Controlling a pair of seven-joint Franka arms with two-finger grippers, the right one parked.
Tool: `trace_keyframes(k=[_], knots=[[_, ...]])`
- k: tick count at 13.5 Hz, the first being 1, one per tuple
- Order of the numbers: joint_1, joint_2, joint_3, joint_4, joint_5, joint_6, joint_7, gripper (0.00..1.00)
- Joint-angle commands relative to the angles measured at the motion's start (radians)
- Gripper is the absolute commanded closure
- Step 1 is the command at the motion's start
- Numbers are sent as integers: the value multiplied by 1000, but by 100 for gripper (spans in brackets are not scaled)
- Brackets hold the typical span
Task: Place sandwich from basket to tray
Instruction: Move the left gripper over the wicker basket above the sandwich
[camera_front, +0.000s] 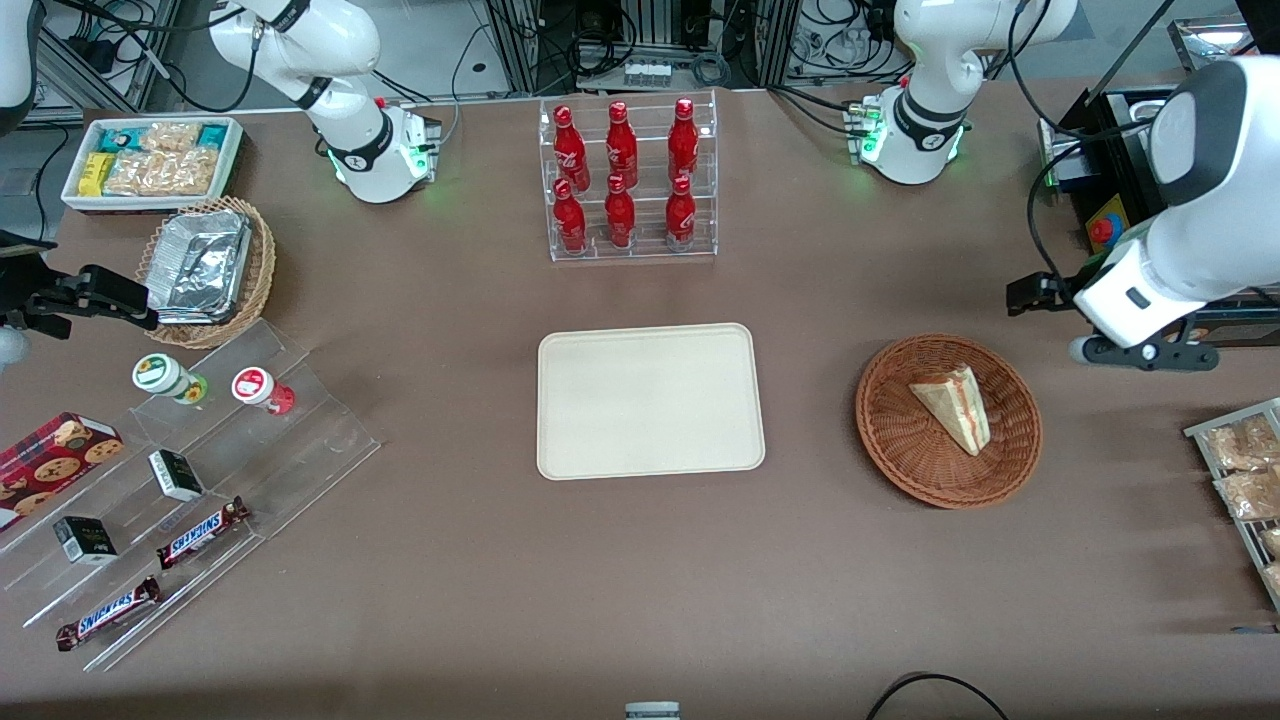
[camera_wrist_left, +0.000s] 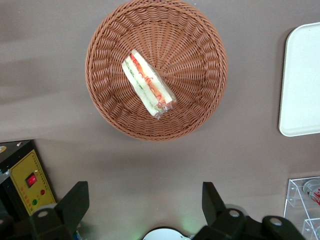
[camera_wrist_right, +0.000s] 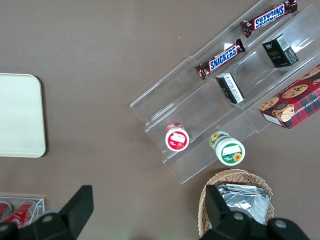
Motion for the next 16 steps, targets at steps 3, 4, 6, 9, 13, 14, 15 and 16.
trace_keyframes(k=[3,4,6,9,13,14,15,16], knots=[[6,74,-4,-24,5,94,5,0],[6,88,-4,-28,5,114,5,0],[8,117,-4,-26,5,144,2,0],[8,160,-2,-26,5,171,0,0],[9,195,-2,-44,5,197,-29,0],[8,194,-2,-70,6,232,-42,0],[8,188,-2,-101,6,268,-87,0],[6,183,-2,-127,6,298,-128,0]])
